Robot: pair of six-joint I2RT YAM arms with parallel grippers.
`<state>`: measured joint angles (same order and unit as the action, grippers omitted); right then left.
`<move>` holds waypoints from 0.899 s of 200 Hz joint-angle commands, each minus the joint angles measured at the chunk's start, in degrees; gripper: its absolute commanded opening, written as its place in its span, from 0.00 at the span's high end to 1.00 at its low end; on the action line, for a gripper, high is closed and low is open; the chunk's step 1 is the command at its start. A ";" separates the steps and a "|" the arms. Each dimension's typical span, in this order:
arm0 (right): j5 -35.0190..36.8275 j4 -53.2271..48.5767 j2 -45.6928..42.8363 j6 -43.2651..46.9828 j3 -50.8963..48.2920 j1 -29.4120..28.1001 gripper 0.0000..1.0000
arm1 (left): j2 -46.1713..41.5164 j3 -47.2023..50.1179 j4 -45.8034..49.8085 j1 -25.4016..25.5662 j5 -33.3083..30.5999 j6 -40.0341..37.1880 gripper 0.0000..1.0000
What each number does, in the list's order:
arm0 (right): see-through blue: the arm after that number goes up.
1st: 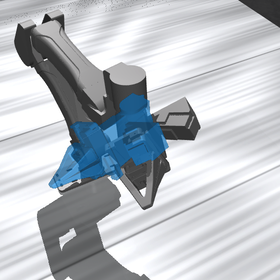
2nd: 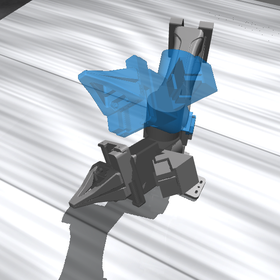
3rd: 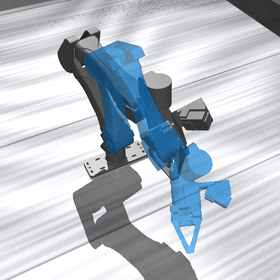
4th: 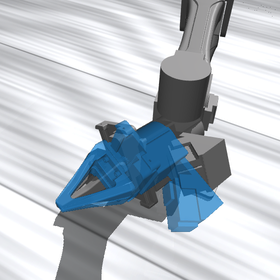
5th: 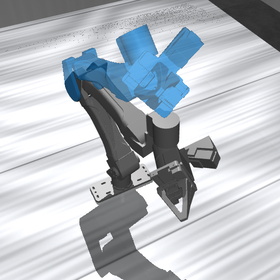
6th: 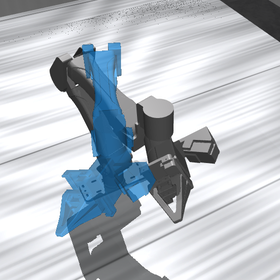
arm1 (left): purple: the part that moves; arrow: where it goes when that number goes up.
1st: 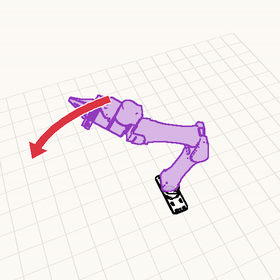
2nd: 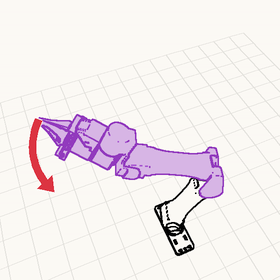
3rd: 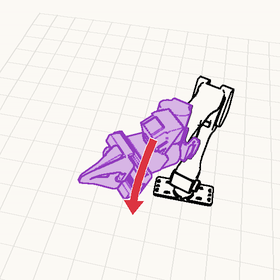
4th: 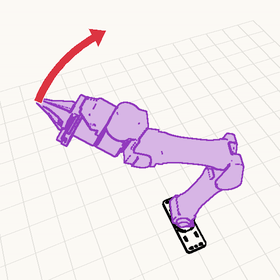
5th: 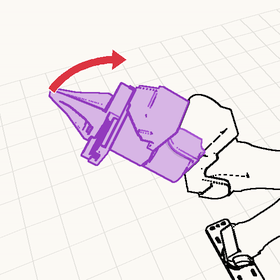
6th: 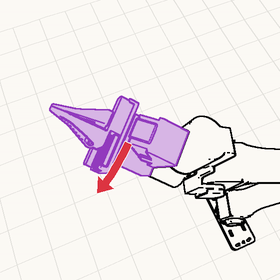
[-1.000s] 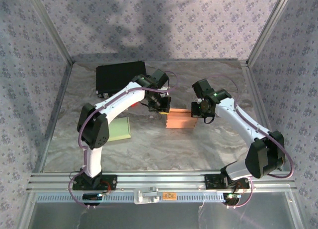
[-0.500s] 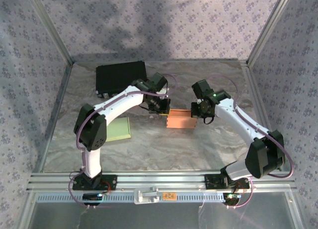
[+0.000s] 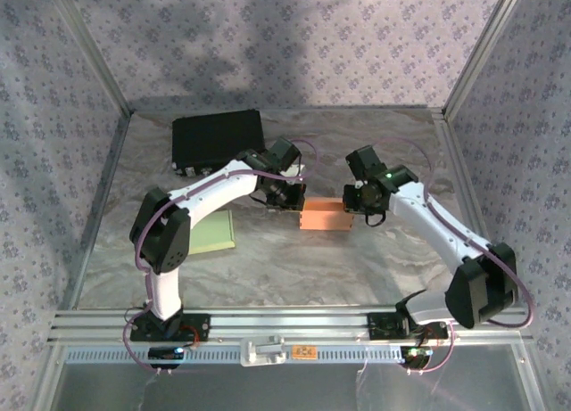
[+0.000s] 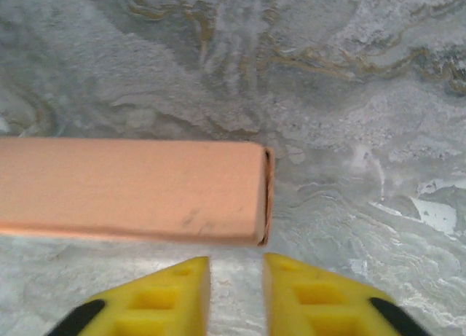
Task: Fold the paper box
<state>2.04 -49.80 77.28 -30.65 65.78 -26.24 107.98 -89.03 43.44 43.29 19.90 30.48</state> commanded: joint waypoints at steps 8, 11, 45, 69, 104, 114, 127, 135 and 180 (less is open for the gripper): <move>-7.23 -1.49 -7.12 -14.39 -0.33 2.97 0.54 | -1.50 0.89 1.74 0.66 -1.78 -0.68 1.00; -7.94 -1.15 -7.74 -16.20 -0.95 3.83 0.51 | -1.47 0.88 1.74 0.73 -1.77 -0.68 1.00; -21.01 9.26 -11.64 -35.83 -9.85 13.91 0.30 | -1.83 1.23 1.39 1.01 -2.52 -0.43 1.00; -26.87 14.19 -10.34 -42.61 -13.41 17.00 0.29 | -1.81 0.88 1.40 1.15 -2.88 -0.42 1.00; -28.58 19.50 -7.93 -46.18 -15.27 17.45 0.29 | -1.89 1.23 1.30 1.44 -3.10 -0.16 1.00; -28.62 19.50 -7.14 -46.10 -15.24 17.47 0.30 | -1.98 1.23 1.33 1.53 -3.33 -0.16 1.00; -29.03 18.90 -6.30 -45.51 -15.15 17.58 0.31 | -2.08 1.04 1.46 1.52 -3.48 -0.08 1.00; -29.24 18.13 -5.91 -45.07 -15.30 17.67 0.32 | -2.01 0.88 1.50 1.53 -3.49 -0.09 1.00; -30.10 18.58 -4.73 -43.64 -19.08 17.93 0.36 | -1.98 0.40 1.86 1.54 -3.87 0.15 0.96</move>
<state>-26.68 -31.31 71.57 -74.19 49.01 -8.75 107.33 -88.66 43.46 44.42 17.23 30.52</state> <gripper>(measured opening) 0.643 0.053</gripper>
